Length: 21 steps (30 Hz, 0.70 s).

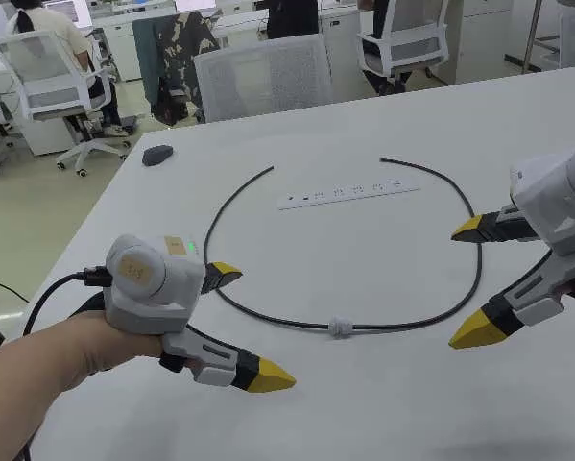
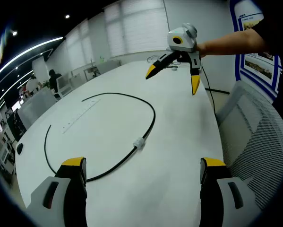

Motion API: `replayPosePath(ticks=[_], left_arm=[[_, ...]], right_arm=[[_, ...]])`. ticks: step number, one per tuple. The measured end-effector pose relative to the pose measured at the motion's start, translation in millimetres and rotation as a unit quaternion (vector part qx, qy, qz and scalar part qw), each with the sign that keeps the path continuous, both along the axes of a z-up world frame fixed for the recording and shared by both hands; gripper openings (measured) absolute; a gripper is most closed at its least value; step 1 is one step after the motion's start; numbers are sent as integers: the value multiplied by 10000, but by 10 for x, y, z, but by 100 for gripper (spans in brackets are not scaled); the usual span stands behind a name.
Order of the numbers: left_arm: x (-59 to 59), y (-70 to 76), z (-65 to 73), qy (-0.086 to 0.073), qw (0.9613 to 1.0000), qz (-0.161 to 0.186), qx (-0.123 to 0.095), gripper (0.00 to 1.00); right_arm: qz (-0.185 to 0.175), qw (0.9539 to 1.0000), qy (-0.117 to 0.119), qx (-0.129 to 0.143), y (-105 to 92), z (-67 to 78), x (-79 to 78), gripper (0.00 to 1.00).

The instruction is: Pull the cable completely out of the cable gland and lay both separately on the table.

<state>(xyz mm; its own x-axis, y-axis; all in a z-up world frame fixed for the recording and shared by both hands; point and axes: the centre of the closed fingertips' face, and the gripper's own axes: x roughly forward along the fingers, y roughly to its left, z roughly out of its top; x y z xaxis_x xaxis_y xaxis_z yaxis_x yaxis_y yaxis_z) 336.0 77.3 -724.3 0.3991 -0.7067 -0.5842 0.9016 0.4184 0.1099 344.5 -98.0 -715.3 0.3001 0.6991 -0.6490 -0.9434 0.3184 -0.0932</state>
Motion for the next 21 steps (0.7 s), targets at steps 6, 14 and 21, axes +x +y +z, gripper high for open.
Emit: replayPosePath(ticks=[6,14,21], left_arm=[[-5,-25,-7,51,10000,17,3,100],[4,-6,40,7,10000,34,80,100],[4,6,75,-39,9999,31,115,100]], right_arm=[[-168,9995,-230,103,-39,83,71,98],[-122,9996,-221,155,-9,154,71,98],[-11,9995,-291,129,73,181,55,98]])
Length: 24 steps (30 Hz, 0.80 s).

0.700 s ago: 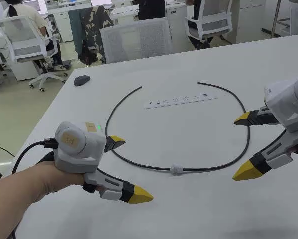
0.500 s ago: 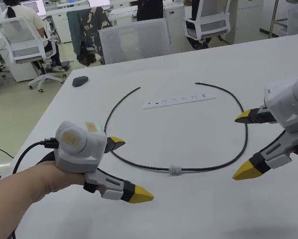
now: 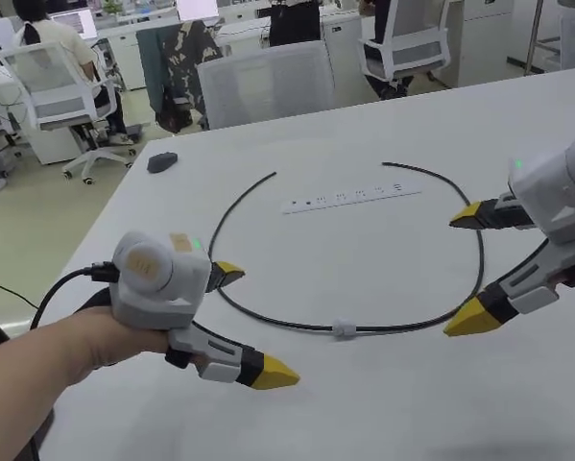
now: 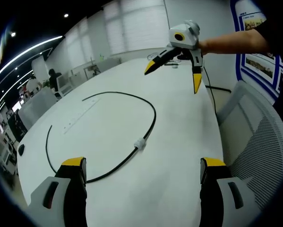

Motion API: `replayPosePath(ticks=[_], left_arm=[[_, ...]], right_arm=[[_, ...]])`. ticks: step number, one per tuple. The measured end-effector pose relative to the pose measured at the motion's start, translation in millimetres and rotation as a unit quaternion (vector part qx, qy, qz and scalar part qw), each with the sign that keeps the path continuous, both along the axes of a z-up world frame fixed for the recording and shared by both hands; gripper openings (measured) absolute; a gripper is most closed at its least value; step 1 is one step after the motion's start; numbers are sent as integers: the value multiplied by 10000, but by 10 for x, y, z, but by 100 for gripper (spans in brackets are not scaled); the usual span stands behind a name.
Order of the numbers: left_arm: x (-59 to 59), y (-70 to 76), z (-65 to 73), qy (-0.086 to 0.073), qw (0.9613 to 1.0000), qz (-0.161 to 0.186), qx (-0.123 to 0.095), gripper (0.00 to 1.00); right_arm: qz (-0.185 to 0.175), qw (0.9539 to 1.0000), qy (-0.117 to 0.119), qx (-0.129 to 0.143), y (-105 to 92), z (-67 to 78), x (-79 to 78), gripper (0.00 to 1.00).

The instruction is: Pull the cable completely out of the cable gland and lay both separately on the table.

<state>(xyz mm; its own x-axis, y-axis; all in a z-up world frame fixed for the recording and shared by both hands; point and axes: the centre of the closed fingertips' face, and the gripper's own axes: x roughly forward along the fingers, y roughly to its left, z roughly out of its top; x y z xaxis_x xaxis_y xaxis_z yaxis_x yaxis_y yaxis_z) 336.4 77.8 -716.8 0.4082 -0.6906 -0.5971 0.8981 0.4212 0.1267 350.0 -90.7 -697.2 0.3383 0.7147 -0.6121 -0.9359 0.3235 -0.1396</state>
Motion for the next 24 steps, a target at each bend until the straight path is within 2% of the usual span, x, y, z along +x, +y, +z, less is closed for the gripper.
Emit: replayPosePath(ticks=[5,7,9,12,17,24], left_arm=[[-19,25,-3,-36,10000,11,72,100],[14,59,-4,-106,9998,110,96,100],[-9,50,-3,-63,9999,89,24,100],[-7,70,-22,-72,9999,65,102,100],[3,69,10,-36,10000,83,6,100],[5,100,-53,5,9999,35,148,100]], right_arm=[[58,10000,34,-67,7,-21,-31,97],[77,9999,34,-128,0,-42,-41,96],[95,9998,59,-158,-3,-59,-57,97],[108,9998,90,-161,-10,-63,-70,98],[92,9997,123,-183,-34,-64,-63,98],[94,9997,153,-182,-37,-69,-61,98]])
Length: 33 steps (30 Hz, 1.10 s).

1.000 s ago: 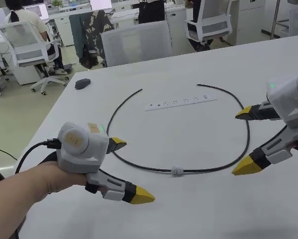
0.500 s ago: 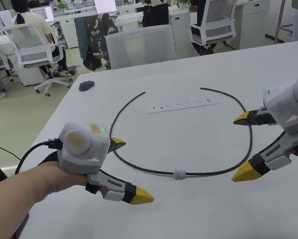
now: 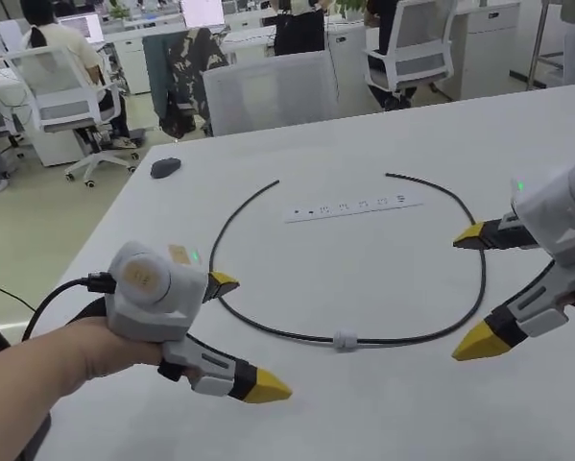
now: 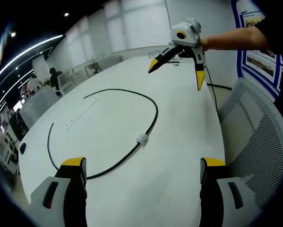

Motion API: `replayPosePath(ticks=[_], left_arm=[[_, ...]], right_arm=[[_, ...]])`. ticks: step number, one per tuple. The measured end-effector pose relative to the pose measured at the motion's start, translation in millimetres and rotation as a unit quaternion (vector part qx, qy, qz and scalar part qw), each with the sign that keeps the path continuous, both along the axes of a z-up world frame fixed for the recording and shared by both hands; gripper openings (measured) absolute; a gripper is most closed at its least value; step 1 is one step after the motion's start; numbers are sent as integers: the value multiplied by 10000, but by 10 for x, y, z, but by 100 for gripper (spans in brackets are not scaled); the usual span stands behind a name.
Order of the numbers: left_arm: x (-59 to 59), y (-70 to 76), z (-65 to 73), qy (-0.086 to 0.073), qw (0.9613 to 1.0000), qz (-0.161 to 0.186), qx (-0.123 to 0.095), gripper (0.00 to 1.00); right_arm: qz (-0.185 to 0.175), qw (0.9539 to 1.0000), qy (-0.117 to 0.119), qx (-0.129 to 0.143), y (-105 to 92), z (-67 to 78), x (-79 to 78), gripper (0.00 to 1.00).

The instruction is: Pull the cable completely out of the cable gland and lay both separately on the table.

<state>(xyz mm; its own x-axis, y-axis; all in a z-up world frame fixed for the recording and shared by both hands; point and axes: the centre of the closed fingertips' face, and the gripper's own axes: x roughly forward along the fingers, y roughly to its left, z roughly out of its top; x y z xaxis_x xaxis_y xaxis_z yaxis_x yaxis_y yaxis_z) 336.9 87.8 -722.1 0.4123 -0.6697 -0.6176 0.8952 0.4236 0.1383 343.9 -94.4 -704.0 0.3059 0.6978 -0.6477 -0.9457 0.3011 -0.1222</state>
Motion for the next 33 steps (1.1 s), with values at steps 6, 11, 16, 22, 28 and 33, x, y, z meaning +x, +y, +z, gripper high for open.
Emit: replayPosePath(ticks=[6,11,16,22,28,33], left_arm=[[22,4,-8,-20,10000,8,0,100],[11,71,-131,-21,9996,-72,290,100],[15,100,-165,49,9998,-9,172,100],[21,86,-204,41,10000,-34,75,100],[52,148,-331,100,9999,41,75,100],[104,174,-442,220,9997,133,36,100]], right_arm=[[-173,9994,81,283,3,44,70,97],[-126,9998,67,120,-33,-21,75,93],[-175,9996,144,155,-18,-95,87,94],[-84,9995,289,75,43,-249,58,93],[-95,9993,357,-64,53,-346,121,85],[-93,9990,443,-9,111,-383,231,79]])
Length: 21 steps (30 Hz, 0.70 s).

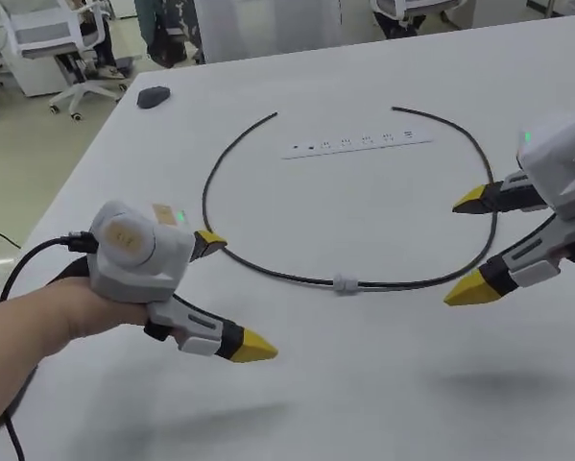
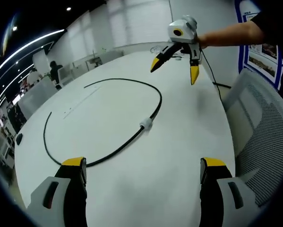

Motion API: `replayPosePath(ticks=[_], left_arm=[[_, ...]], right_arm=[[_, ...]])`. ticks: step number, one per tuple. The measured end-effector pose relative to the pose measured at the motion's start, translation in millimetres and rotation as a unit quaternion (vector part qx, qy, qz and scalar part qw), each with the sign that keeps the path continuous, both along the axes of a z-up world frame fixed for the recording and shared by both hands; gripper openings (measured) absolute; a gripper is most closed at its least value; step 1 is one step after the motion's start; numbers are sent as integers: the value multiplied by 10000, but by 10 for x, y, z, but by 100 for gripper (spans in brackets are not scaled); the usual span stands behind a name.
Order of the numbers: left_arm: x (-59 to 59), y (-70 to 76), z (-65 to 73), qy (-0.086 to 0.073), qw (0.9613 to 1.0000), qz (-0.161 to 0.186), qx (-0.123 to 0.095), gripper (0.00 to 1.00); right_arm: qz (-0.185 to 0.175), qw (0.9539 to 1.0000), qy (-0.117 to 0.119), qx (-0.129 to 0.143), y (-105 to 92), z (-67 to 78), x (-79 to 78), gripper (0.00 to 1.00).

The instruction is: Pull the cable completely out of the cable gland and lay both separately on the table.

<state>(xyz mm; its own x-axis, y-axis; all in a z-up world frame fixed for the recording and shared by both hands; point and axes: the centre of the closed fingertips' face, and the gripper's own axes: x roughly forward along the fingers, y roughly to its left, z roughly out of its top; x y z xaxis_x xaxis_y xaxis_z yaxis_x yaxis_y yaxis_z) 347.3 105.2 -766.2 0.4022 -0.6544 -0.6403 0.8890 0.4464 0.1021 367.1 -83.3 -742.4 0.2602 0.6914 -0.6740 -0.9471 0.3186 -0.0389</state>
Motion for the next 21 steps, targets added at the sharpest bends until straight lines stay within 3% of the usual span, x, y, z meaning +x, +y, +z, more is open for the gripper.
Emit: replayPosePath(ticks=[4,9,11,14,17,21], left_arm=[[33,-12,-59,76,9999,18,-64,100],[99,-100,-68,89,9996,61,-274,100],[96,-130,-92,144,9993,67,-332,100],[85,-169,-111,162,9988,82,-456,100],[98,-151,-193,201,9993,75,-304,99],[147,-155,-203,221,9989,112,-389,99]], right_arm=[[45,10000,59,10,73,-63,40,67],[109,9997,188,75,241,-237,91,62],[113,9999,9,126,326,-302,151,62],[107,9996,-14,254,449,-397,184,54],[100,9994,-20,339,562,-488,221,42],[232,9989,-8,395,704,-573,225,33]])
